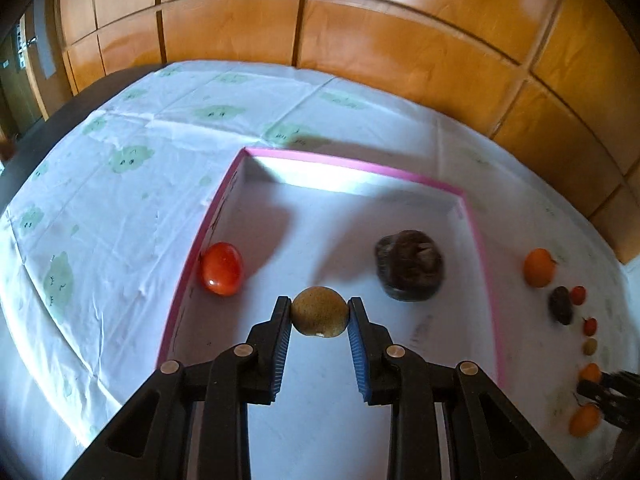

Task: Organize fruits
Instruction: 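Place the yellow fruit in the tray with the left gripper while the right gripper grasps an orange, then carry the orange into the tray and open the right gripper, then move both tools back toward the remaining fruits, then grasp the orange with a green leaf with the left gripper, then grasp the small yellow fruit with the right gripper while the left gripper holds the leafy orange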

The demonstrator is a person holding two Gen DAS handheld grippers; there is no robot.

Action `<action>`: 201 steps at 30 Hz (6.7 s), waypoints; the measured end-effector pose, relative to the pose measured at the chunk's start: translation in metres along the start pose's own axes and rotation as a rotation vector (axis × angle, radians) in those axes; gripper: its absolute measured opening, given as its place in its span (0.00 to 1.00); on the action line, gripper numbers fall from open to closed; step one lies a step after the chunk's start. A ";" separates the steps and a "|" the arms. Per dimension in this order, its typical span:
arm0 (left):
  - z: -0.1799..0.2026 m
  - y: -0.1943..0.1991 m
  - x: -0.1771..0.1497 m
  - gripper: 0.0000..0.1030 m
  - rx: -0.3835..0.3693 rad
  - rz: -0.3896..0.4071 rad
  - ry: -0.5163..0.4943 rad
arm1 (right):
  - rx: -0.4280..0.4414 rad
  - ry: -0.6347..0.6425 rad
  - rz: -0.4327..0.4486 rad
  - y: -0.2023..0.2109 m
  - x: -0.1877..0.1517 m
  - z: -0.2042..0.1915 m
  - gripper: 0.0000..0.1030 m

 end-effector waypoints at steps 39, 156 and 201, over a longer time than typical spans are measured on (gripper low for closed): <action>0.042 0.076 -0.058 0.67 -0.038 0.136 -0.063 | 0.034 0.006 0.095 0.025 0.003 -0.001 0.35; 0.254 0.036 -0.172 0.39 -0.442 -0.155 -0.626 | -0.052 -0.392 0.267 0.091 -0.019 0.092 0.38; 0.199 0.029 -0.161 0.41 -0.315 0.093 -0.563 | -0.057 -0.183 0.089 0.005 0.022 0.045 0.36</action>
Point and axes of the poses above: each gripper's, at about its wrist camera, not at the fingertips, and y roughly against the way its jaws point, z to its right, x to its top, the point moved 4 cm from there along -y, roughly the way its jaws point, and after that the axes turned 8 degrees about y, right-handed, at the moved point
